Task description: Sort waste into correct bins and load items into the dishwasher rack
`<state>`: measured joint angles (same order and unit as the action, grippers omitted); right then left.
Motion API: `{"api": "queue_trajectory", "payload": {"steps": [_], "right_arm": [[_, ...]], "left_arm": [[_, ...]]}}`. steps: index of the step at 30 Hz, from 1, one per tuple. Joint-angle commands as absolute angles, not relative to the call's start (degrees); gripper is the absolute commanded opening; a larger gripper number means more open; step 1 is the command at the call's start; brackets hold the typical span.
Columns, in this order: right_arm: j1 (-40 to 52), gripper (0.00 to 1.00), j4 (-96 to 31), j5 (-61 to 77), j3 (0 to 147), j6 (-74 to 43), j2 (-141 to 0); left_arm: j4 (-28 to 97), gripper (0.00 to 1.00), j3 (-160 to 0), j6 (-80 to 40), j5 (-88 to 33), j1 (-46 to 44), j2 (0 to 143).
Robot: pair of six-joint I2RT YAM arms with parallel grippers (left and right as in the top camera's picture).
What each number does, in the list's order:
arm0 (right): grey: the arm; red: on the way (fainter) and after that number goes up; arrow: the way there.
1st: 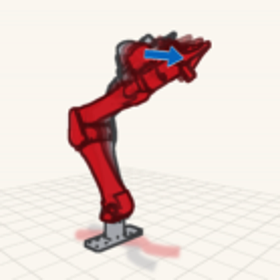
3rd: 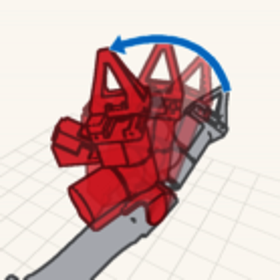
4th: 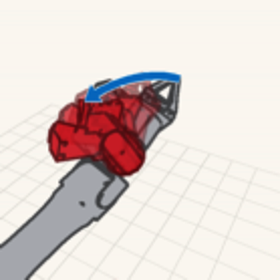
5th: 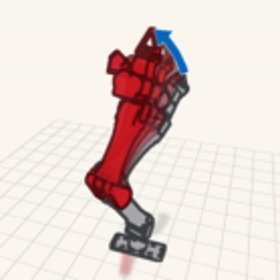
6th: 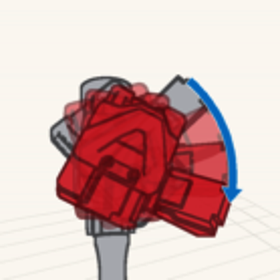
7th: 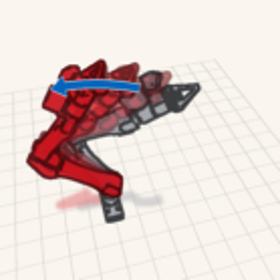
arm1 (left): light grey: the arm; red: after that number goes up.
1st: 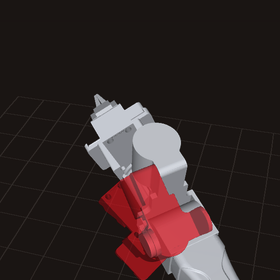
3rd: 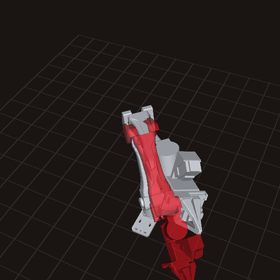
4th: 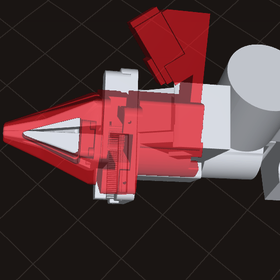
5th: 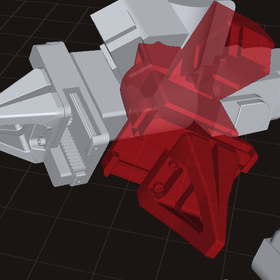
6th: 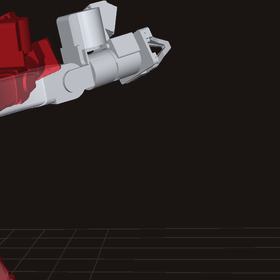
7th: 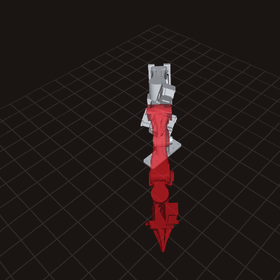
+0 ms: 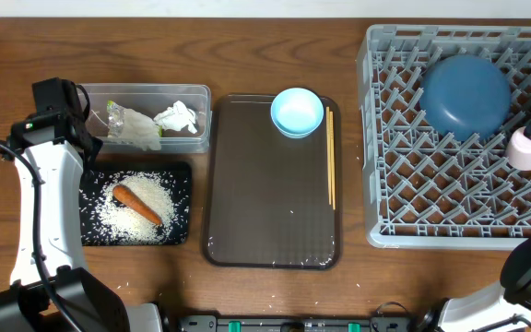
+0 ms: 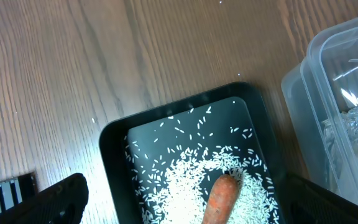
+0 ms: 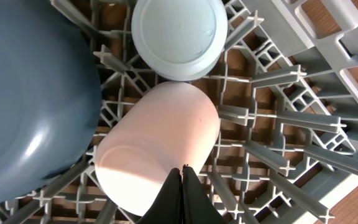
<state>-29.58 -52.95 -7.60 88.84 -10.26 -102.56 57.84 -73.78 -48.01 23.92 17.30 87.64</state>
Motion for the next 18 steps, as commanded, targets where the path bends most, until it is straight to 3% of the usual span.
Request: {"api": "queue_trajectory", "payload": {"steps": [1, 18], "right_arm": [[-29.6, 0.01, -53.1, -8.3, 89.1, -11.1, -104.6], [-29.7, 0.01, -55.8, -13.5, 92.6, -13.8, -104.2]], "left_arm": [[58.0, 0.99, -73.6, -48.4, 24.2, 17.5, 87.4], [58.0, 0.99, -73.6, -48.4, 24.2, 17.5, 87.4]]}}
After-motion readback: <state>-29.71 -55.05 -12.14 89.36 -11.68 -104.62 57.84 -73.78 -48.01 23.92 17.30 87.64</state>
